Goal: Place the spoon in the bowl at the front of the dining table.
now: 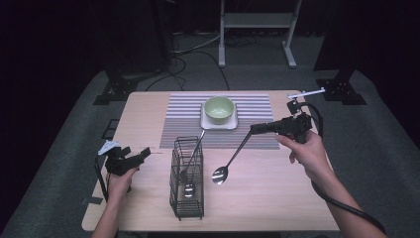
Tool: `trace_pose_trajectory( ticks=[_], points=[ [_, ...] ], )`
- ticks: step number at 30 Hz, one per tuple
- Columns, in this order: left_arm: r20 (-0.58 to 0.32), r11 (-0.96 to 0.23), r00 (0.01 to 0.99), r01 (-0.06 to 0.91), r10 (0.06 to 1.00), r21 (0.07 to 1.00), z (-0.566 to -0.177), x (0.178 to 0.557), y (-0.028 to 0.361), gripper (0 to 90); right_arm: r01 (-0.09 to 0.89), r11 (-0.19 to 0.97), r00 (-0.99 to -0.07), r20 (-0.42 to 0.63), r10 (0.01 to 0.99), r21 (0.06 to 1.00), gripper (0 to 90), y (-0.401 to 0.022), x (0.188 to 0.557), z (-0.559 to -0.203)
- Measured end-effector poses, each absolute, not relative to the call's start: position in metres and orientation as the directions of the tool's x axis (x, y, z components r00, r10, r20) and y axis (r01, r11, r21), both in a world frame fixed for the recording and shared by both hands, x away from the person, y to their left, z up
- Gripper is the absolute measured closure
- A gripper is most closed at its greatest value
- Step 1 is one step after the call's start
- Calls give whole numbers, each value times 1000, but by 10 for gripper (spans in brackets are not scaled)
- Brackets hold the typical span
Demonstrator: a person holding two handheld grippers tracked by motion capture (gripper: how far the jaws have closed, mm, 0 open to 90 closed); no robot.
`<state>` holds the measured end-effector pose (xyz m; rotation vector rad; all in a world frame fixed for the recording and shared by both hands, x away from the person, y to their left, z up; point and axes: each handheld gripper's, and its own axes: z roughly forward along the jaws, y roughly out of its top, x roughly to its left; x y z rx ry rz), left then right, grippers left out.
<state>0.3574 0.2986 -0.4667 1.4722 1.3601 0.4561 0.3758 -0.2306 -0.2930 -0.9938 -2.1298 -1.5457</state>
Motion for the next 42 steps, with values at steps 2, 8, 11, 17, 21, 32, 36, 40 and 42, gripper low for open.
trace_pose_trajectory(
  ticks=[2, 8, 11, 17, 21, 32, 36, 40, 42],
  points=[
    [-352, 176, 285, 498, 892, 849, -467, 357, 299, 0, 699, 166, -701, 623, 347, 695, 889, -233, 376, -295],
    [-350, 175, 286, 497, 892, 850, -467, 357, 299, 0, 713, 151, -685, 634, 360, 685, 888, -239, 378, -303],
    [-350, 173, 286, 498, 892, 849, -466, 357, 300, 0, 724, 143, -671, 641, 373, 674, 888, -243, 380, -310],
    [-351, 176, 284, 497, 892, 850, -467, 357, 300, 0, 740, 120, -649, 656, 385, 662, 888, -252, 384, -319],
    [-350, 174, 285, 497, 892, 850, -467, 357, 300, 0, 745, 102, -637, 657, 403, 659, 888, -260, 386, -321],
    [-351, 176, 284, 497, 892, 850, -467, 357, 300, 0, 757, 90, -613, 657, 440, 647, 888, -267, 391, -331],
    [-352, 177, 284, 497, 892, 849, -467, 358, 300, 0, 758, 86, -607, 651, 455, 646, 888, -269, 394, -336],
    [-353, 178, 284, 497, 891, 849, -467, 357, 300, 0, 757, 81, -603, 646, 468, 648, 887, -271, 396, -338],
    [-352, 177, 284, 497, 892, 849, -467, 358, 300, 0, 758, 77, -600, 647, 471, 647, 887, -272, 397, -338]
  ],
)
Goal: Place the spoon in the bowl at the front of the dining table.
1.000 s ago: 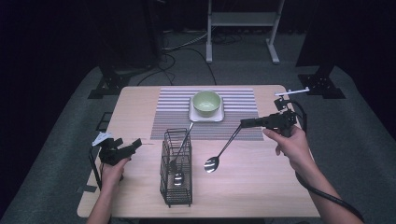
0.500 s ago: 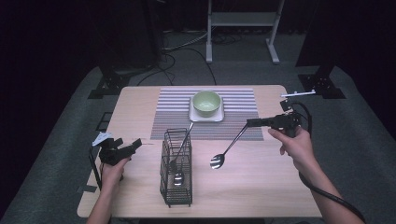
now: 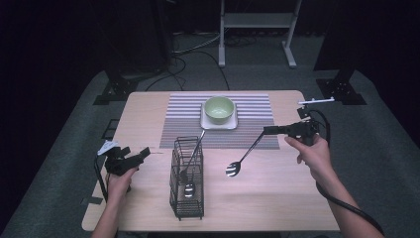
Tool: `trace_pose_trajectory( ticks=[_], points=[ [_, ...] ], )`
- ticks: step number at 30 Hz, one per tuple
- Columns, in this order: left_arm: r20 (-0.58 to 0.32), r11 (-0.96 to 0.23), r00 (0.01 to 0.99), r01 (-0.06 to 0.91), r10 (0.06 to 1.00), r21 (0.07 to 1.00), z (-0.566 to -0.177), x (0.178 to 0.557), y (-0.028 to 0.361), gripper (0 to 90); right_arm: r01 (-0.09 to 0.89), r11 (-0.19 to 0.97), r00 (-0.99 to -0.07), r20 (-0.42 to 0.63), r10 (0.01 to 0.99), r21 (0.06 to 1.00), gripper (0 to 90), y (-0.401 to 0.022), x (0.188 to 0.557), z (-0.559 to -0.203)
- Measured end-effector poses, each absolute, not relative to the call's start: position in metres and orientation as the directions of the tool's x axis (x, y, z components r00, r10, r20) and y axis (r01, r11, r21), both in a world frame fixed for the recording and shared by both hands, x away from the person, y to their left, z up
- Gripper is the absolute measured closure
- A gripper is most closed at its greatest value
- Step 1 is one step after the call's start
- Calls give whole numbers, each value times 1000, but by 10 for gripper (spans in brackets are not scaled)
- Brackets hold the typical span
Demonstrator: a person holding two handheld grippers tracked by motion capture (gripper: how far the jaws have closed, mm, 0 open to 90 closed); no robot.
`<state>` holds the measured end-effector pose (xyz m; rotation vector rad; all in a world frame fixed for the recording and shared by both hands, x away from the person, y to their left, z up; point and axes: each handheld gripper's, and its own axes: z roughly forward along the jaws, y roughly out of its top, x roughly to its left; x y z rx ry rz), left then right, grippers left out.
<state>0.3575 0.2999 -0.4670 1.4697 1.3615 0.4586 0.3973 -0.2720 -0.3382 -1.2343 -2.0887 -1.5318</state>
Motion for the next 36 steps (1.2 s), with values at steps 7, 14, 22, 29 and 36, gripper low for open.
trace_pose_trajectory(
  ticks=[7, 14, 22, 29, 36],
  points=[
    [-352, 176, 284, 498, 892, 849, -467, 358, 300, 0, 756, 67, -595, 641, 485, 651, 887, -275, 401, -337],
    [-352, 177, 284, 497, 892, 850, -467, 358, 300, 0, 757, 61, -590, 640, 493, 651, 887, -276, 403, -338],
    [-352, 177, 283, 497, 892, 850, -467, 358, 300, 0, 753, 65, -591, 629, 505, 655, 887, -274, 406, -338],
    [-352, 178, 281, 497, 893, 849, -467, 357, 301, 0, 754, 66, -589, 628, 508, 654, 887, -272, 409, -338],
    [-355, 182, 279, 497, 892, 849, -467, 358, 301, 0, 754, 68, -588, 625, 514, 654, 886, -269, 413, -338]
  ],
)
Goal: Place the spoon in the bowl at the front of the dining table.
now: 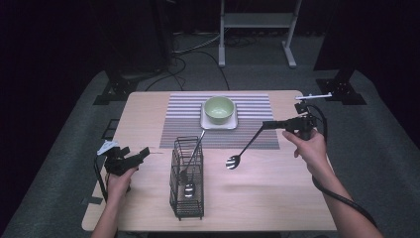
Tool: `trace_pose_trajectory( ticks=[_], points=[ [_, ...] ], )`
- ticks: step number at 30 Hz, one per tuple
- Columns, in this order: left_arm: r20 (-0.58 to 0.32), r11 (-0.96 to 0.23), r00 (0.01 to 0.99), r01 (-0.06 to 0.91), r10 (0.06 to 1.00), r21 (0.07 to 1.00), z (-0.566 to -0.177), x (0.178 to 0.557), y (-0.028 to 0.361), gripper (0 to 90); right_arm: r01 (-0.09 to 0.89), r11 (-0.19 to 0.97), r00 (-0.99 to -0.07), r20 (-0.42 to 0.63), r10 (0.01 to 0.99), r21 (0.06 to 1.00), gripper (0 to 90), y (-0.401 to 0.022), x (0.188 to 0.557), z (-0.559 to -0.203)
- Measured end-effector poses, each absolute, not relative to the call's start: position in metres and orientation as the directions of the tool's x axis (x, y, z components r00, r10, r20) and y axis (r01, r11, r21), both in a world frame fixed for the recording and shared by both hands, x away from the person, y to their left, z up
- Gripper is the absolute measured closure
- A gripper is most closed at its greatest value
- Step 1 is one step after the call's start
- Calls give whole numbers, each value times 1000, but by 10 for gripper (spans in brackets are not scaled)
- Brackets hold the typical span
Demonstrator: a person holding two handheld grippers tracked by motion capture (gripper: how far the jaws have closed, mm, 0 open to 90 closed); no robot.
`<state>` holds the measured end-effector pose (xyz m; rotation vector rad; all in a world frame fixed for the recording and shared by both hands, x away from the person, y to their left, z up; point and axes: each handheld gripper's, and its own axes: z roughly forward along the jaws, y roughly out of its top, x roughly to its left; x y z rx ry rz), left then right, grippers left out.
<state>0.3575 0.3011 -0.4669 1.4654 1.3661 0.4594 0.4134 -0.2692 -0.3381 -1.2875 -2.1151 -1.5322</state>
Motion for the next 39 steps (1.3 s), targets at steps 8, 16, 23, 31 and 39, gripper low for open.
trace_pose_trajectory(
  ticks=[8, 16, 23, 31, 39],
  points=[
    [-355, 182, 278, 497, 892, 848, -467, 357, 301, 0, 751, 67, -586, 617, 526, 656, 886, -267, 417, -338],
    [-356, 183, 280, 497, 892, 848, -467, 357, 301, 0, 751, 63, -579, 611, 541, 657, 885, -266, 422, -337],
    [-354, 181, 280, 498, 892, 848, -467, 358, 302, 0, 754, 59, -574, 613, 543, 654, 885, -264, 426, -337],
    [-357, 182, 282, 499, 891, 847, -467, 358, 301, 0, 754, 51, -566, 609, 555, 655, 885, -263, 430, -337],
    [-356, 181, 281, 500, 891, 847, -467, 358, 302, 0, 755, 40, -560, 612, 558, 655, 884, -261, 435, -337]
  ],
)
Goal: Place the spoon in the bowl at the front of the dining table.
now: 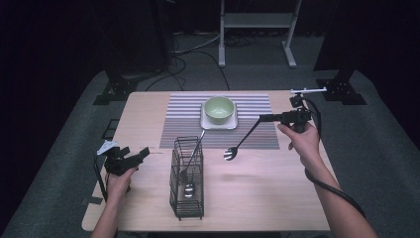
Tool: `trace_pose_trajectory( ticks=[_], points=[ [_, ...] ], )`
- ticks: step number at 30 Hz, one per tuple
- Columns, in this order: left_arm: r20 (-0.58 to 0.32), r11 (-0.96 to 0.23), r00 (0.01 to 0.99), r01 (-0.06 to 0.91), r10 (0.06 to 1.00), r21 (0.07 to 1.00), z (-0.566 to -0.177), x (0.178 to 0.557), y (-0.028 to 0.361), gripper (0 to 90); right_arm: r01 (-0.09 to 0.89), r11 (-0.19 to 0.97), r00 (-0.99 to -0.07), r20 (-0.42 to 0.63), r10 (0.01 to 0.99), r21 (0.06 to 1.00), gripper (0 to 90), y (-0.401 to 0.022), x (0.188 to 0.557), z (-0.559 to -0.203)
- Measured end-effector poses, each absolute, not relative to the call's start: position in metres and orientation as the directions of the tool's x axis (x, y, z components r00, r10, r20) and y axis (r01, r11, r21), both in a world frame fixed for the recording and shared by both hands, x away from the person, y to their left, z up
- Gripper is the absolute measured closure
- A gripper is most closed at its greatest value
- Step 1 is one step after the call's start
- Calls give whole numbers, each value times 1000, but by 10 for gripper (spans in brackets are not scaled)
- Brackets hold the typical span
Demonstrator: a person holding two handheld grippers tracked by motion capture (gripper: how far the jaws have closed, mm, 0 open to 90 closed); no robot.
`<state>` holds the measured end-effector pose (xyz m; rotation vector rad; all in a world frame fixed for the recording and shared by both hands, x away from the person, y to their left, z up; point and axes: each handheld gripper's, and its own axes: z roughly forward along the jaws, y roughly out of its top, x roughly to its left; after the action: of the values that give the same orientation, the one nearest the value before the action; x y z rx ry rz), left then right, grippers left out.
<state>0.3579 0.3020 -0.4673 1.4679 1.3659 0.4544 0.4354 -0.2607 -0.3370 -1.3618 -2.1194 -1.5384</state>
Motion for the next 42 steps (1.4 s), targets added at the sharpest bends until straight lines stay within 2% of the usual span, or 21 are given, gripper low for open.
trace_pose_trajectory(
  ticks=[42],
  points=[
    [-362, 186, 279, 501, 890, 845, -467, 358, 303, 0, 753, 2, -526, 600, 603, 658, 884, -256, 462, -332]
  ],
)
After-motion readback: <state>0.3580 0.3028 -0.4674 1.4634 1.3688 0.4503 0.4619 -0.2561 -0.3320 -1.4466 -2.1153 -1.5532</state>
